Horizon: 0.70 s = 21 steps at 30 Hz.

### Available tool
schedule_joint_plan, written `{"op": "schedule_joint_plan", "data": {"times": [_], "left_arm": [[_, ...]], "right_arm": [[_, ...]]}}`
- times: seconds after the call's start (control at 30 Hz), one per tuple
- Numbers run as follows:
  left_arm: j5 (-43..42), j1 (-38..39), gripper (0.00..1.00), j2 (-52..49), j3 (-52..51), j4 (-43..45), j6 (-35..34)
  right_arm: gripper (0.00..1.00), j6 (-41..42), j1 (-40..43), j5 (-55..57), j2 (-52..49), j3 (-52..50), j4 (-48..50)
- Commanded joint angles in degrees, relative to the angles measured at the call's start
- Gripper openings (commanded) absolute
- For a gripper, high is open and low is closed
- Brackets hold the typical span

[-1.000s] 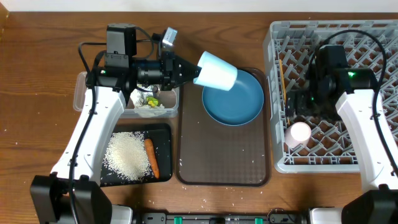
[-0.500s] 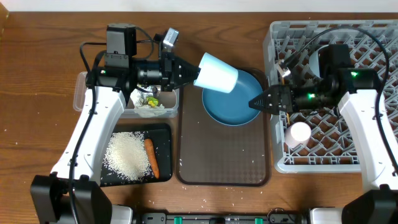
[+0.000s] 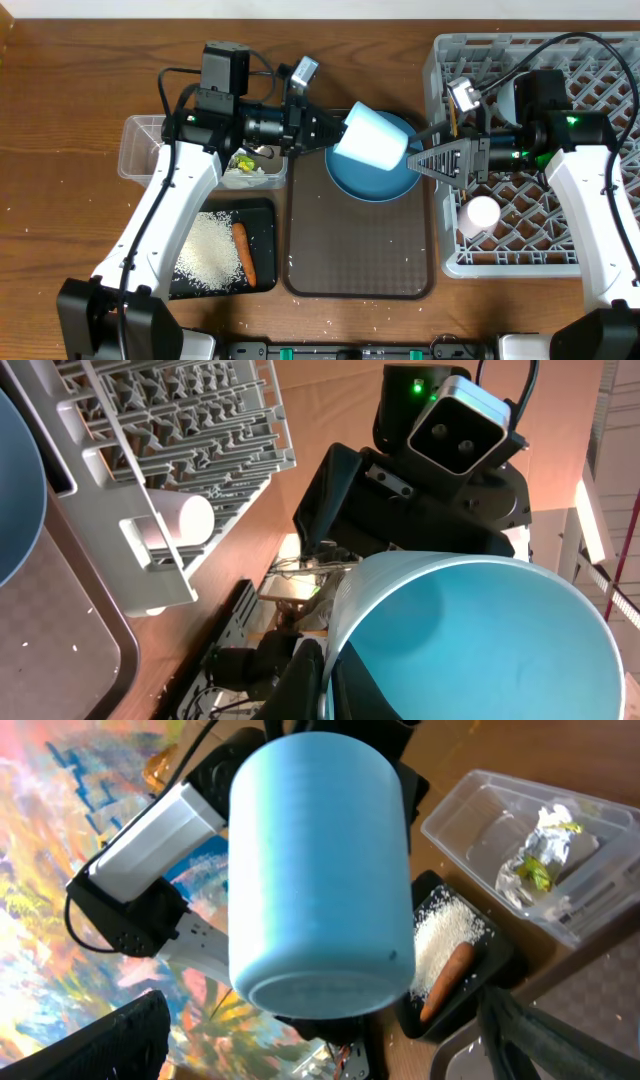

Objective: Sort waste into correct bins and load items into the dishwasher rack
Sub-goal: 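Grasp the light-blue cup with the right gripper and release the left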

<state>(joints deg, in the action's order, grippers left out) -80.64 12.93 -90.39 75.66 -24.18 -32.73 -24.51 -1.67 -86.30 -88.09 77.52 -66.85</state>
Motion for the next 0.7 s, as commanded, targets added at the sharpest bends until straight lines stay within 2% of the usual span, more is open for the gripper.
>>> {"op": "schedule_joint_plan", "data": {"times": [0.0,0.27,0.4,0.67], "left_arm": [[-1.01,0.83,0.06,0.07,0.26,0.04,1.18],[0.33,3.23,0.06,0.07,0.26,0.04,1.2],[0.52,3.34,0.06,0.07,0.26,0.04,1.22],[0.57,3.34,0.08,0.07,0.26,0.02,2.51]], "right_arm": [[0.96,-3.04,-1.31,-3.04,1.09,1.2,0.2],[0.9,-3.02,-4.09,-3.02,1.09,1.2,1.86],[0.77,-3.02,-4.35,-3.02,1.09,1.2,1.84],[0.61,-2.99,-4.28,-3.02,1.09,1.2,1.99]]}}
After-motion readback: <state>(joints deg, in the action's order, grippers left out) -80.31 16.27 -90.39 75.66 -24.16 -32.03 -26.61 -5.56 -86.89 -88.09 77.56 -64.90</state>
